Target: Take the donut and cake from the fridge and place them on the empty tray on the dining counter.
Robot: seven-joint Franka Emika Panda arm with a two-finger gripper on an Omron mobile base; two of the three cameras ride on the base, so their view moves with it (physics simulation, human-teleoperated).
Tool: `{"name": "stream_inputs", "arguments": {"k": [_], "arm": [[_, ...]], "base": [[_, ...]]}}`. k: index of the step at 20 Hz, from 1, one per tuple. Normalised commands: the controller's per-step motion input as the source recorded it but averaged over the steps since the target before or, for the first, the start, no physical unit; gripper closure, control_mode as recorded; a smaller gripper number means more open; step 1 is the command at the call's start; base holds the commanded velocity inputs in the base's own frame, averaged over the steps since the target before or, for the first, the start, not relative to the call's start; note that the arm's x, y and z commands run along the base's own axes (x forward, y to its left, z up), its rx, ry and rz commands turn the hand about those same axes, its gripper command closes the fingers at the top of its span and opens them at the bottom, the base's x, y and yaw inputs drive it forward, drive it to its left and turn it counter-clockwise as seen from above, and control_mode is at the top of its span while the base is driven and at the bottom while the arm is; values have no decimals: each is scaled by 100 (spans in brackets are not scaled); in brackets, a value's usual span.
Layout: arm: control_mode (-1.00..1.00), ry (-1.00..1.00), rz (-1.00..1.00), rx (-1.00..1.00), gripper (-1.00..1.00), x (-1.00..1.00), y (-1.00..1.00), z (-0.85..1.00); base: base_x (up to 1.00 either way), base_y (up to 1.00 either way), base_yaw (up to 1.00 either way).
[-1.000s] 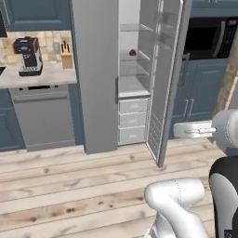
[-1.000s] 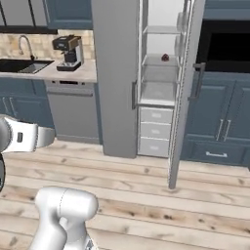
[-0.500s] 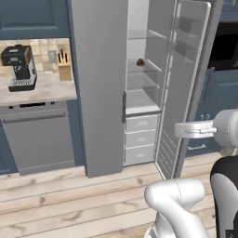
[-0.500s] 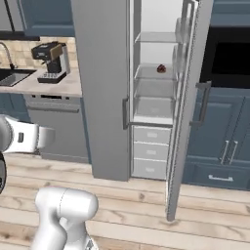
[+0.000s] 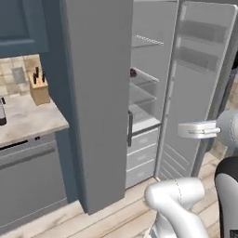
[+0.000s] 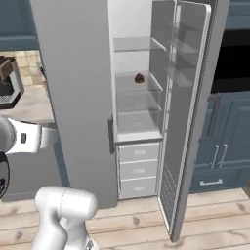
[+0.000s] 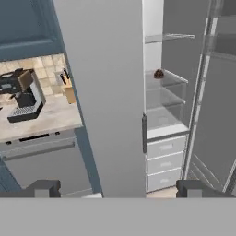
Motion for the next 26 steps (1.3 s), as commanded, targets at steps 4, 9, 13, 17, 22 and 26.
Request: {"name": "stream_inputs", "arguments": {"k": [4, 9, 13, 17, 22, 26], "arm": [[100, 0, 0, 0, -100, 0, 0, 0], [100, 0, 0, 0, -100, 0, 0, 0], [100, 0, 0, 0, -100, 0, 0, 0], [100, 0, 0, 0, -100, 0, 0, 0], [100, 0, 0, 0, -100, 0, 0, 0], [100, 0, 0, 0, -100, 0, 0, 0]], "base": [[100, 33, -34], [98, -62, -17], [81, -11, -6], [100, 7, -12], [94, -52, -12], [79, -22, -6]]}}
